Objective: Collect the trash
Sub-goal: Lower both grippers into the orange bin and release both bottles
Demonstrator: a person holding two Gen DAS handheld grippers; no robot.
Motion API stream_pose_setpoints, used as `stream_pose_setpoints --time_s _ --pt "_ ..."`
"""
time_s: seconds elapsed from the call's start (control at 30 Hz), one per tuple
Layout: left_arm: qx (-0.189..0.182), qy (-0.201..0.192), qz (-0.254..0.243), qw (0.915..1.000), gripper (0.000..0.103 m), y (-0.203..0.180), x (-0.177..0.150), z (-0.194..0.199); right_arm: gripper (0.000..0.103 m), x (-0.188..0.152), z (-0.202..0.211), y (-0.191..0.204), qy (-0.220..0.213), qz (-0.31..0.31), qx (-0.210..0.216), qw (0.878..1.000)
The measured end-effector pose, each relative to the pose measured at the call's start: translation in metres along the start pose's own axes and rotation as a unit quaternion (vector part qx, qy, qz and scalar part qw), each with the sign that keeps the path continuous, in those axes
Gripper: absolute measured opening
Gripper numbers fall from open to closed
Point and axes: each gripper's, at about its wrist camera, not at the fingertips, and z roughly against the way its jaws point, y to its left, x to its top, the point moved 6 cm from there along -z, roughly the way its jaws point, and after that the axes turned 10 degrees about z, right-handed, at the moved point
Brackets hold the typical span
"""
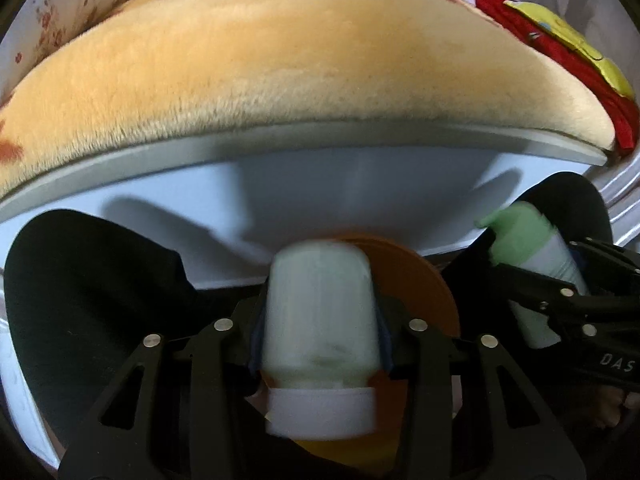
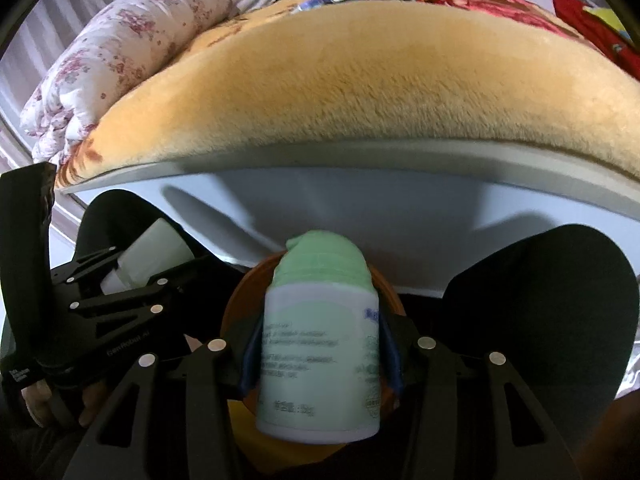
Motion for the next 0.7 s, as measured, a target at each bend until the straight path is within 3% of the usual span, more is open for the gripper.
stream_pose_setpoints --time_s 0.1,0.4,0.7 --pt "0.006 0.002 0.007 1.0 0.053 0.005 0.0 -0.002 0.058 0.0 0.004 -0.003 -0.009 -0.004 -0.003 1.0" --pt "0.007 -0.024 0.001 0.9997 0.058 0.003 0.002 0.014 0.059 0.002 0.028 -0.003 -0.034 0.002 -0.012 0.999" --pt "-0.029 -0.091 0.007 0.9954 0.072 -0.006 0.057 0.065 0.061 0.037 0.067 -0.016 -0.086 0.009 -0.02 0.996"
